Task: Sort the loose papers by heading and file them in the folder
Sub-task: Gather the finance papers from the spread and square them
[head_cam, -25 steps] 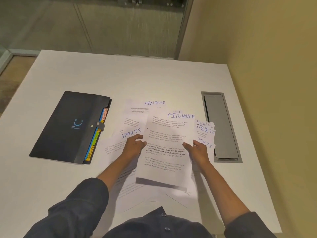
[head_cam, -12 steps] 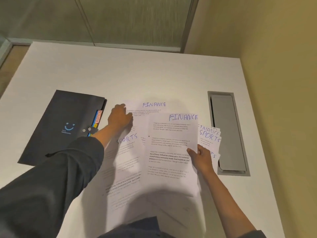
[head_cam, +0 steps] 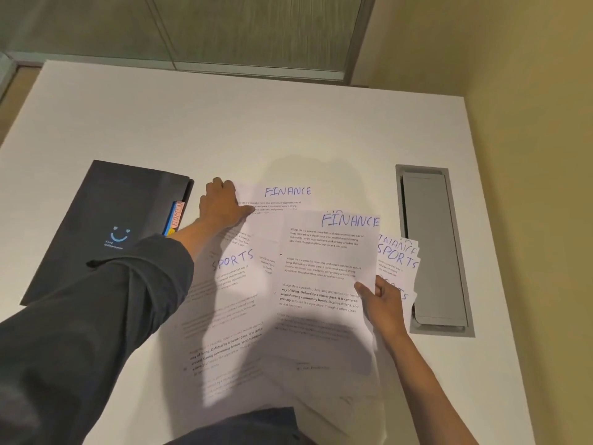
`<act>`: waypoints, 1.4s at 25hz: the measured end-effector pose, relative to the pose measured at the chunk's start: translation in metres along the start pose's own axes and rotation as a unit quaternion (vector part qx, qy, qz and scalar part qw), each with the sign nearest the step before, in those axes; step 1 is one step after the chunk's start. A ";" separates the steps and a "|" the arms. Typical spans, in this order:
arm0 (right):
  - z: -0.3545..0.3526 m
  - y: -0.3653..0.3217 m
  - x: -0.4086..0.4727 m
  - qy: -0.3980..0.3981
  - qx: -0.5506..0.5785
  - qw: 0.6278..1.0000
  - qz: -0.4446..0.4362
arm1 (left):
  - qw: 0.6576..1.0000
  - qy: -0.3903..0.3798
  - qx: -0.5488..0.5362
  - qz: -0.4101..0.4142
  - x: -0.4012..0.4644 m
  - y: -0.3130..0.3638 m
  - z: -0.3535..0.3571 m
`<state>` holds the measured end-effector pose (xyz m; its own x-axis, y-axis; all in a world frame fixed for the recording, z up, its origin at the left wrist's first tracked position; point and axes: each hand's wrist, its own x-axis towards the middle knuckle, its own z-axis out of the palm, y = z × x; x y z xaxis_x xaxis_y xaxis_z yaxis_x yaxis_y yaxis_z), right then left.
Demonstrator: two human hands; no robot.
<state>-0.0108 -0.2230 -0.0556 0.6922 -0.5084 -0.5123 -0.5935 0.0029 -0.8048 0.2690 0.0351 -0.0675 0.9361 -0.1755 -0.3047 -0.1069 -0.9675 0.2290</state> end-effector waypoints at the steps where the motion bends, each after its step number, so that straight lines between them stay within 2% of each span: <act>1: 0.000 -0.001 0.001 -0.002 0.003 1.000 -0.001 | 1.000 0.005 -0.003 0.006 0.000 -0.001 0.002; 7: 0.004 0.000 0.006 -0.008 0.006 1.000 0.004 | 0.999 -0.011 0.022 0.047 -0.001 0.000 0.001; 18: 0.002 -0.005 0.006 -0.008 0.011 1.000 -0.012 | 0.999 -0.039 -0.001 0.021 0.011 0.016 -0.015; 25: -0.013 -0.019 -0.001 -0.026 0.022 0.997 -0.064 | 0.980 -0.043 -0.160 0.113 -0.001 0.032 -0.060; 30: -0.019 -0.045 -0.019 -0.059 0.057 0.991 -0.107 | 0.948 0.032 -0.251 0.192 -0.027 0.048 -0.115; 35: -0.028 -0.097 -0.035 -0.049 0.107 0.979 -0.169 | 0.910 0.038 -0.329 0.249 -0.070 0.067 -0.178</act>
<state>0.0115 -0.2295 0.0485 0.8766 -0.4258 -0.2241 -0.2315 0.0352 -0.9722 0.2566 0.0154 0.1340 0.8491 -0.5260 0.0471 -0.3241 -0.4486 0.8329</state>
